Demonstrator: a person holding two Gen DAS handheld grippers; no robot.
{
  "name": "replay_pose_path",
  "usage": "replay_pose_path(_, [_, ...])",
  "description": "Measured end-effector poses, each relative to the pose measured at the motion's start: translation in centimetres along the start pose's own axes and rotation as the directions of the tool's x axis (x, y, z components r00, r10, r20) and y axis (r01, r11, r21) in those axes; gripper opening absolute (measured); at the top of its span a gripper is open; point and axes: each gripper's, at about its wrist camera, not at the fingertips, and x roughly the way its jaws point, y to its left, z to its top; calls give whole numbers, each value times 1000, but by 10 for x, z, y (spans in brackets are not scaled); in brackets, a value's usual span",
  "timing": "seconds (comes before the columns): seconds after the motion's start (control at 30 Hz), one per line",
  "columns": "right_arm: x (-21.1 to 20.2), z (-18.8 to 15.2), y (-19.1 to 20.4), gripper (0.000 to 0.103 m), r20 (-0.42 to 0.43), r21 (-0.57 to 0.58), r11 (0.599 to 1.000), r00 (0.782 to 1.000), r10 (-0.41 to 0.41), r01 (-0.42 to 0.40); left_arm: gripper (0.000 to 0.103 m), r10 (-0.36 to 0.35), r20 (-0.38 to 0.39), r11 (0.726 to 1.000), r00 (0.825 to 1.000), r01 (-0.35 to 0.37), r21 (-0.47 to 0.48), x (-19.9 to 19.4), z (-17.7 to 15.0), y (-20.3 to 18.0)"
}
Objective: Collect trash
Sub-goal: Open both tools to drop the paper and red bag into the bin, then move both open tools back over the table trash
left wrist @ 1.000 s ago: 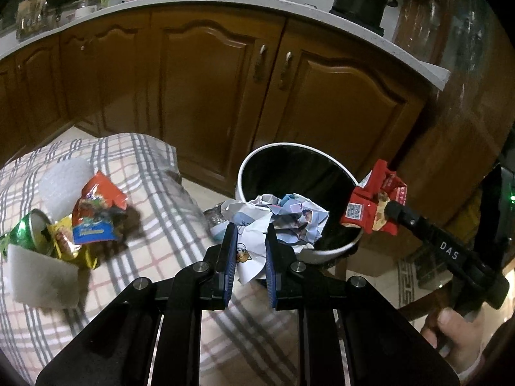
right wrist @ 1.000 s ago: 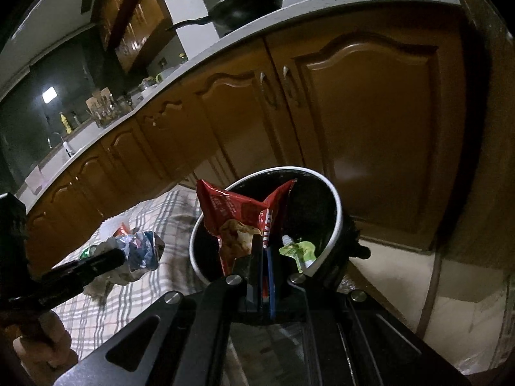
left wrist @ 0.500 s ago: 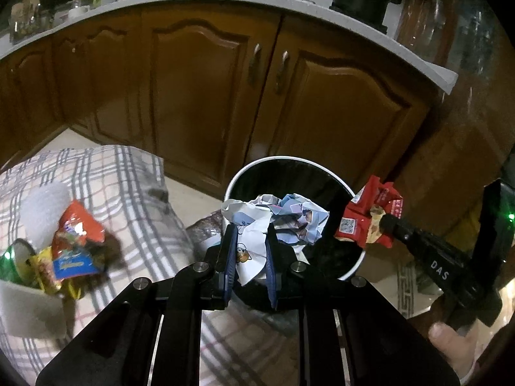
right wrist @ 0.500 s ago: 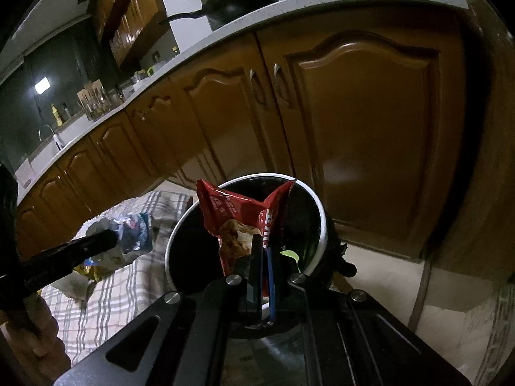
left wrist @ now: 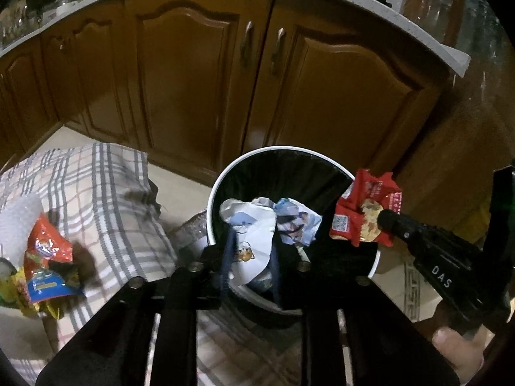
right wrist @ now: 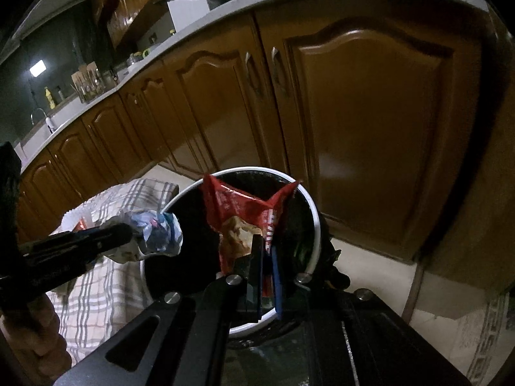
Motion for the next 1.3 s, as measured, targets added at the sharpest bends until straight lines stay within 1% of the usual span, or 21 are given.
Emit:
replay_pose_path(0.03, [2, 0, -1, 14, -7, 5, 1000, 1000, 1, -1, 43, 3, -1, 1000, 1000, -3, -2, 1, 0, 0])
replay_pose_path(0.07, [4, 0, -2, 25, -11, 8, 1000, 1000, 5, -5, 44, 7, 5, 1000, 1000, -7, -1, 1, 0, -1])
replay_pose_path(0.1, [5, 0, -2, 31, -15, 11, 1000, 1000, 12, -12, 44, 8, 8, 1000, 1000, -8, 1, 0, 0, -1])
replay_pose_path(0.13, [4, 0, -2, 32, -14, 13, 1000, 1000, 13, -13, 47, 7, 9, 1000, 1000, -7, 3, -1, -1, -1])
replay_pose_path(0.17, [4, -1, -3, 35, -12, 15, 1000, 1000, 14, -14, 48, 7, 11, 1000, 1000, -7, 2, -2, -3, -1])
replay_pose_path(0.23, [2, -3, -4, 37, -12, 22, 1000, 1000, 22, -22, 49, 8, 17, 1000, 1000, -8, 0, -5, -5, 2])
replay_pose_path(0.27, [1, -5, -4, 41, -10, 28, 999, 999, 30, -30, 49, 9, 19, 1000, 1000, -9, -5, -7, -7, 4])
replay_pose_path(0.3, [-2, -7, -4, 49, -5, 33, 999, 999, 39, -39, 49, 6, 21, 1000, 1000, -6, -12, -10, -9, 6])
replay_pose_path(0.33, [-4, -9, -4, 54, 1, 37, 998, 999, 45, -45, 50, -1, 23, 1000, 1000, 1, -22, -13, -12, 9])
replay_pose_path(0.37, [-6, -10, -3, 65, 6, 41, 998, 999, 51, -51, 50, -9, 29, 999, 1000, 10, -35, -18, -15, 12])
replay_pose_path(0.4, [-9, -12, -3, 73, 11, 48, 997, 998, 60, -61, 51, -11, 35, 999, 999, 13, -44, -22, -18, 15])
replay_pose_path(0.5, [-17, -20, 2, 82, 33, 71, 993, 995, 91, -93, 53, -10, 56, 997, 998, 14, -72, -36, -30, 25])
replay_pose_path(0.6, [-26, -31, 11, 84, 47, 78, 990, 992, 114, -117, 53, -9, 69, 993, 998, 17, -115, -51, -45, 39])
replay_pose_path(0.77, [-34, -44, 29, 84, 47, 88, 984, 987, 153, -157, 54, 4, 82, 985, 997, 10, -174, -73, -69, 62])
replay_pose_path(0.9, [-39, -51, 44, 84, 42, 84, 979, 982, 183, -186, 54, 32, 88, 980, 996, -14, -200, -91, -87, 80])
replay_pose_path(1.13, [-37, -65, 80, 85, 3, 62, 968, 970, 243, -243, 54, 69, 103, 963, 992, -39, -265, -121, -114, 115])
replay_pose_path(1.3, [-33, -71, 104, 85, -24, 36, 961, 961, 275, -274, 54, 111, 117, 953, 987, -72, -296, -145, -130, 139])
